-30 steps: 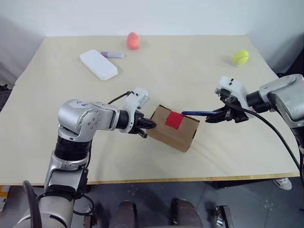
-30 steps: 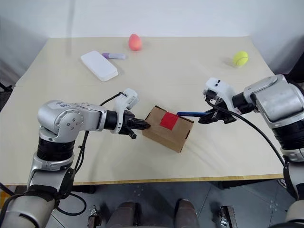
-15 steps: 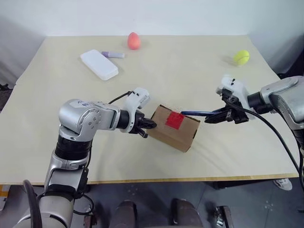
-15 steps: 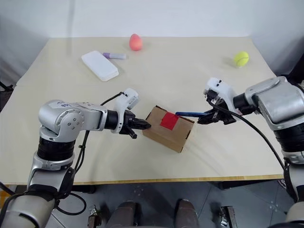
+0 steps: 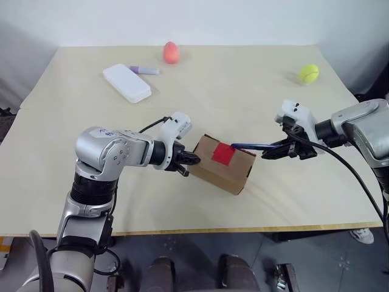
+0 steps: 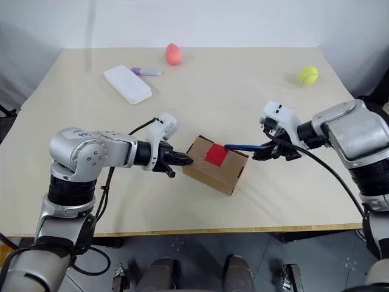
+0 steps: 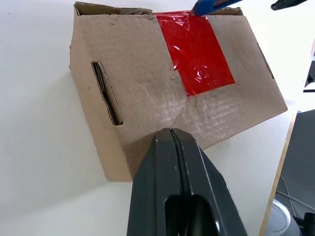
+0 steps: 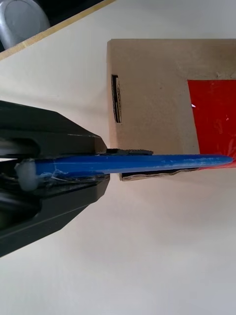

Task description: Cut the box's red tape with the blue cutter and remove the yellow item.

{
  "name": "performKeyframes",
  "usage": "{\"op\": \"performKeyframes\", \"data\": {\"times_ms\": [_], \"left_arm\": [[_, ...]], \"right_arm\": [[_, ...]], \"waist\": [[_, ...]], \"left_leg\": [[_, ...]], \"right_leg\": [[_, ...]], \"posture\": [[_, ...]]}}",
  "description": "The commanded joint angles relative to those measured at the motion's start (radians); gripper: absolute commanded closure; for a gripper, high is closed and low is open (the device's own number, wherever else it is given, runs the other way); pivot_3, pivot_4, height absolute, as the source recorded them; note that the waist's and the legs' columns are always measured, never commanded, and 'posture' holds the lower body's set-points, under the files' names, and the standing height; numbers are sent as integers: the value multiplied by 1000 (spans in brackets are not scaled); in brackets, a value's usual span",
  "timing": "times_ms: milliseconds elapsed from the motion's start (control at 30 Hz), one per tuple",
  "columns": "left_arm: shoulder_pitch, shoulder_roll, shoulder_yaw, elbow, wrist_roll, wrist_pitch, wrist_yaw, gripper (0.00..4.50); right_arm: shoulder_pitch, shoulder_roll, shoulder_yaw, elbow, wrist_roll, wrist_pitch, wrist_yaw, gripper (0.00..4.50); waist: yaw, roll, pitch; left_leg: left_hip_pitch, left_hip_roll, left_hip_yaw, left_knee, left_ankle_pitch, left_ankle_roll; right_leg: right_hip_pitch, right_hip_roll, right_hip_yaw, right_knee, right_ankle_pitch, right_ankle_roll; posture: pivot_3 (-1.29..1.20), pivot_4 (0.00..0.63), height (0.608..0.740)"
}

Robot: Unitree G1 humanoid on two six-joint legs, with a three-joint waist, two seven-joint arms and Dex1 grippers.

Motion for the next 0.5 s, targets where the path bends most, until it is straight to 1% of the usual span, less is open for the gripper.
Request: {"op": "performKeyframes", "data": {"times_ms": [33, 200, 500], "left_arm": [[23, 1, -36, 33, 39, 24, 29, 4500], [32, -4, -30, 15, 37, 34, 31, 4500], [42, -11, -24, 1, 37, 37, 39, 4500]], "right_arm": [[-27, 23, 21, 17, -22, -12, -3, 4330], [-73, 77, 39, 50, -37, -31, 5, 4330], [-101, 130, 54, 66, -56, -45, 21, 4330]], "waist": [[0, 0, 0], [-4, 0, 0], [-14, 0, 0]], "left_leg": [[0, 0, 0, 0, 0, 0], [1, 0, 0, 0, 0, 0], [2, 0, 0, 1, 0, 0]], "right_leg": [[0, 0, 0, 0, 0, 0], [0, 0, 1, 1, 0, 0], [1, 0, 1, 3, 0, 0]], "posture": [[0, 150, 740], [0, 150, 740], [0, 150, 740]]}}
